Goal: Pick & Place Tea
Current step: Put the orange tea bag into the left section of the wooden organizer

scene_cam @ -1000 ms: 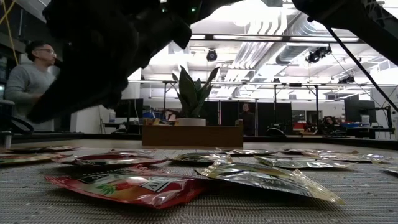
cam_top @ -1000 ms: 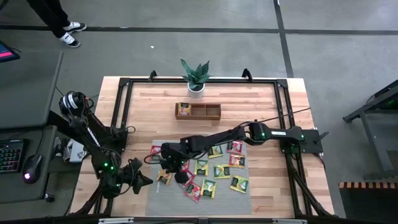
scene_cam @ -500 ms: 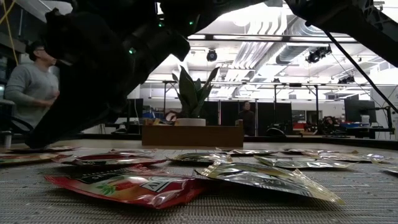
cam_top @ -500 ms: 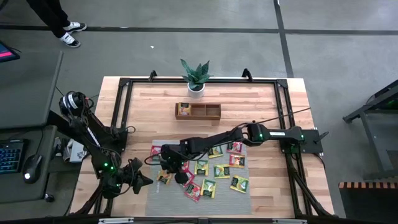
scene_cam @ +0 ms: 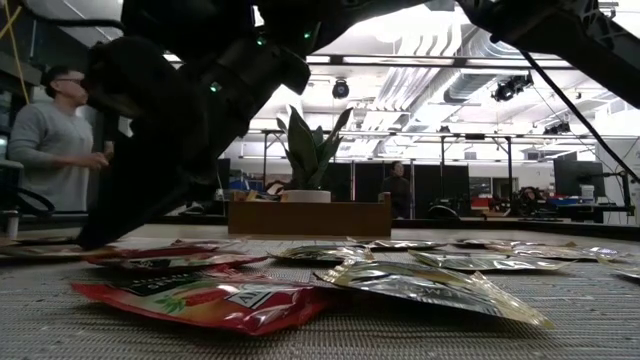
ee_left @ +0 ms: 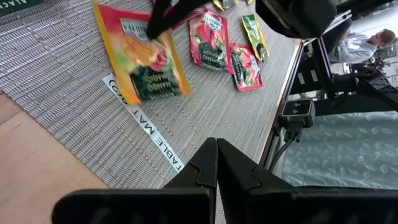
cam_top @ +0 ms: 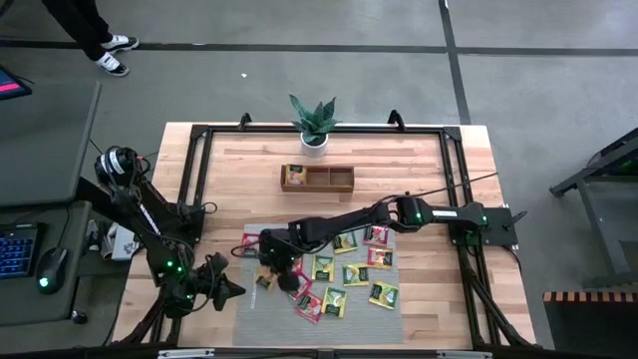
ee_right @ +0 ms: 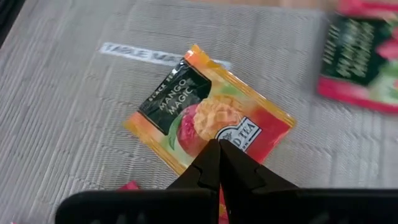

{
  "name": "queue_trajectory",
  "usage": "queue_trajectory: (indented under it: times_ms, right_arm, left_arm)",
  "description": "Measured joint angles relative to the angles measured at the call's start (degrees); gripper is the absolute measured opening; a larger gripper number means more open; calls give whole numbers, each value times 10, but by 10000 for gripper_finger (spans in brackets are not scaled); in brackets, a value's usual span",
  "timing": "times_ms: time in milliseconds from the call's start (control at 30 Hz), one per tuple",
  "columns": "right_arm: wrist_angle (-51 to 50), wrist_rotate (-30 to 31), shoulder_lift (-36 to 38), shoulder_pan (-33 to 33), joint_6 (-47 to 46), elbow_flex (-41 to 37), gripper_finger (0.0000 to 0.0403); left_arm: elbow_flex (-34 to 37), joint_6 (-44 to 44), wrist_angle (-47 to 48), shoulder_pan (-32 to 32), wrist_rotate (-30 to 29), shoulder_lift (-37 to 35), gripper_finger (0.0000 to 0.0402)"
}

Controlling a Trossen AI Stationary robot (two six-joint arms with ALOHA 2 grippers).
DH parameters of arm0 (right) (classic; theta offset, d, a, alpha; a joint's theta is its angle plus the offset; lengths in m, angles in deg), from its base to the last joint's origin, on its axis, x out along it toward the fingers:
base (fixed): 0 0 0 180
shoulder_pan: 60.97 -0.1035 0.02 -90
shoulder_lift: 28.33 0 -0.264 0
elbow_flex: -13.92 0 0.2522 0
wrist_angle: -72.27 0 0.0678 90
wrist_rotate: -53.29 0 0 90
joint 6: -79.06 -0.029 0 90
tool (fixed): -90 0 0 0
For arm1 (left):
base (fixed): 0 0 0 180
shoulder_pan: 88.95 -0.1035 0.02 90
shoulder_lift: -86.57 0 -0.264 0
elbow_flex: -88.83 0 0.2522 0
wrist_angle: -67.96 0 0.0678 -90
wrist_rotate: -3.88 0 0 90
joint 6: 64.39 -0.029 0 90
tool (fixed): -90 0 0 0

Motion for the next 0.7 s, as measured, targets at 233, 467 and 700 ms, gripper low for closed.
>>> queue_trajectory:
  times_ms: [233,467,700]
  right_arm:
    - [-12,59,1,2,-94,0,0]
    - [-25,94,1,12,-174,0,0]
    - [-51,115,1,19,-221,0,0]
  left_arm:
    - [0,7,0,0,-56,0,0]
    - [0,15,0,-1,-120,0,0]
    - [0,-7,0,-61,-93,0,0]
